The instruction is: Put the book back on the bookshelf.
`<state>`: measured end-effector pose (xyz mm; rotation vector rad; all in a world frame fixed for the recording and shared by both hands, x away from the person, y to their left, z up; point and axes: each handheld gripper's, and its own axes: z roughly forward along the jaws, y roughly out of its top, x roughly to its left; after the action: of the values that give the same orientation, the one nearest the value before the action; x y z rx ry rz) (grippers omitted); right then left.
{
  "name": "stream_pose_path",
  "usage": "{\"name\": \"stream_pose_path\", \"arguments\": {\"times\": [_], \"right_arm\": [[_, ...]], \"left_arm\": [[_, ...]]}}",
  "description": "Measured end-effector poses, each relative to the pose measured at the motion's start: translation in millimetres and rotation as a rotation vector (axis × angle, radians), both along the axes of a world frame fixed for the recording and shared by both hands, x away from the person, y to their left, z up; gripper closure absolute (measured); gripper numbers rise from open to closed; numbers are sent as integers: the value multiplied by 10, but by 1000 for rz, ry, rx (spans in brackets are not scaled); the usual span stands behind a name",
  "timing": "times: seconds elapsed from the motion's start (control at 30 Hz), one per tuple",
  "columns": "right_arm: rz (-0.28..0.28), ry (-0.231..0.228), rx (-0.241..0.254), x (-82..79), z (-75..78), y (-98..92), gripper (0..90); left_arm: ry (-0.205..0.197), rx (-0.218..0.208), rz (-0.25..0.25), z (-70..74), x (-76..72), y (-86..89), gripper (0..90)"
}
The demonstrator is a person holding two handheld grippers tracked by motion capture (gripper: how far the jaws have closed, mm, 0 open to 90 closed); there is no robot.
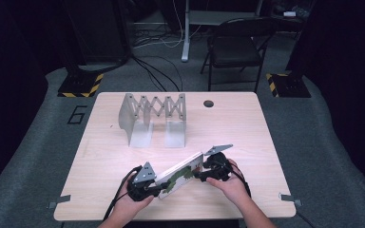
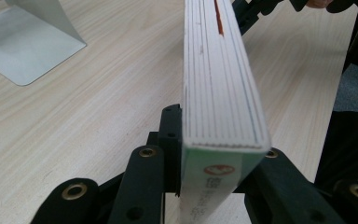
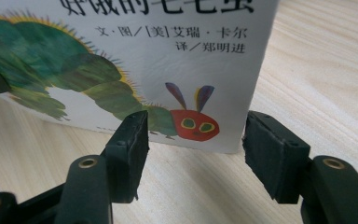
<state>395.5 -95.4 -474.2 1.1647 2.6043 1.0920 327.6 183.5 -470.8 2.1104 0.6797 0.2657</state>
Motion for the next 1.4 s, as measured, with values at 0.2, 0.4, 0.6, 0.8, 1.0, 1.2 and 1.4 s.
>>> {"name": "stream_pose_path", "arguments": {"times": [0.2,0.4,0.6,0.8,1.0,1.2,1.4], "right_arm": [[-18,10,6,7,-1,-19,408],[-18,0,8,15,-7,-30,411],[-17,5,0,19,-7,-37,412],[-23,7,6,24,-7,-51,412],[-23,10,5,23,-7,-59,412],[-30,5,6,21,0,-78,412],[-32,-2,11,17,4,-78,412]], "left_arm": [[-14,-1,17,42,-2,33,747],[-26,-8,62,98,33,166,748],[-44,-2,106,131,56,281,748],[-18,5,138,159,86,402,747],[-15,38,148,173,54,434,745],[-3,58,138,204,-37,500,745],[8,75,122,159,-127,620,744]]}}
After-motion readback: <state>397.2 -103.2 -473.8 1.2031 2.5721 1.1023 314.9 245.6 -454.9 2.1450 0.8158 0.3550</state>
